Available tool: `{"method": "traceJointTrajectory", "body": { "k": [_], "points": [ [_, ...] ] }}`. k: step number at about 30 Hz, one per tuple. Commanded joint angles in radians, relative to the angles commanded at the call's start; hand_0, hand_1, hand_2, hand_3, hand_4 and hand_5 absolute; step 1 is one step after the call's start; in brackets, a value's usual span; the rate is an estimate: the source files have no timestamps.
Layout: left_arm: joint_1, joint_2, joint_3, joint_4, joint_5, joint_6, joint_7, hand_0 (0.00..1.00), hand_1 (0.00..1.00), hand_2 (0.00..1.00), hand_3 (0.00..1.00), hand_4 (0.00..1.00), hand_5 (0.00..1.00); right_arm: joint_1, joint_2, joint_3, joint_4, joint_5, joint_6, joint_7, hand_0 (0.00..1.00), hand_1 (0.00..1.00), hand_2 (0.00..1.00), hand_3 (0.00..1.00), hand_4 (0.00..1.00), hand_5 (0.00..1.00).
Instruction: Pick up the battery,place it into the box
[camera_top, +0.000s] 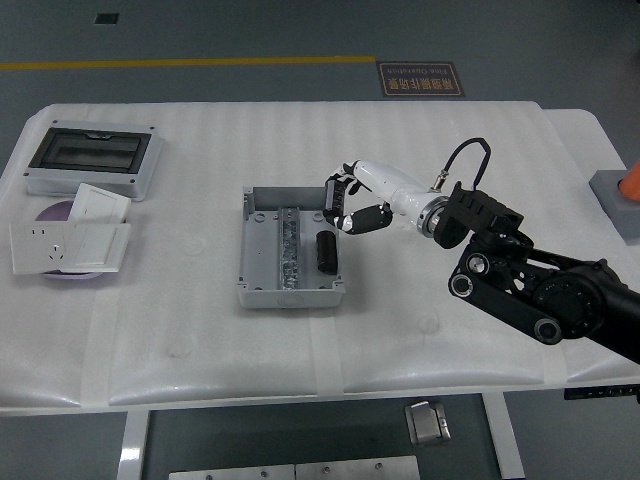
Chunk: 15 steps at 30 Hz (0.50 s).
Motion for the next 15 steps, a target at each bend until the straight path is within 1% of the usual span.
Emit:
{"method": "traceJointTrajectory", "body": {
  "k": [1, 3, 6, 7, 12, 13, 15],
  "points": [
    [-0.001, 0.000, 0.000, 0.000, 0.000, 0.001, -0.001, 0.639, 0.632, 0.541, 0.590, 0.542, 0.133, -0.003, 0.006, -0.006, 0.016, -0.011, -0.008, 0.000, 0.835, 0.674, 0.664, 0.684, 0.605, 0.285],
    [-0.002, 0.000, 0.000, 0.000, -0.002, 0.003, -0.003, 0.639, 0.632, 0.541, 0.590, 0.542, 0.133, -0.008, 0.017, -0.022, 0.035, -0.030, -0.020, -0.004, 0.835, 0.674, 0.664, 0.684, 0.605, 0.285],
    [-0.003, 0.001, -0.001, 0.000, -0.001, 0.000, -0.001, 0.639, 0.632, 0.541, 0.590, 0.542, 0.133, -0.013, 0.029, -0.046, 0.039, -0.044, -0.035, -0.005, 0.835, 0.674, 0.664, 0.684, 0.605, 0.285],
    [-0.002, 0.001, -0.002, 0.000, 0.000, 0.000, 0.000, 0.639, 0.634, 0.541, 0.591, 0.549, 0.135, -0.014, 0.032, -0.054, 0.038, -0.047, -0.037, -0.006, 0.998, 0.998, 0.998, 0.998, 0.813, 0.376],
    [-0.002, 0.000, 0.001, 0.000, -0.002, -0.001, -0.001, 0.639, 0.634, 0.541, 0.591, 0.549, 0.135, -0.016, 0.050, -0.084, 0.018, -0.071, -0.038, -0.011, 0.998, 0.998, 0.998, 0.998, 0.813, 0.376],
    [-0.002, 0.000, 0.001, 0.000, -0.003, -0.001, 0.000, 0.639, 0.634, 0.537, 0.591, 0.554, 0.135, -0.016, 0.052, -0.088, 0.014, -0.074, -0.037, -0.011, 0.998, 0.998, 0.998, 0.998, 0.842, 0.374],
    [-0.002, -0.001, 0.001, 0.000, -0.002, -0.002, 0.001, 0.639, 0.634, 0.537, 0.591, 0.554, 0.135, -0.016, 0.055, -0.094, 0.009, -0.078, -0.036, -0.011, 0.998, 0.998, 0.998, 0.998, 0.842, 0.374]
  ]
}}
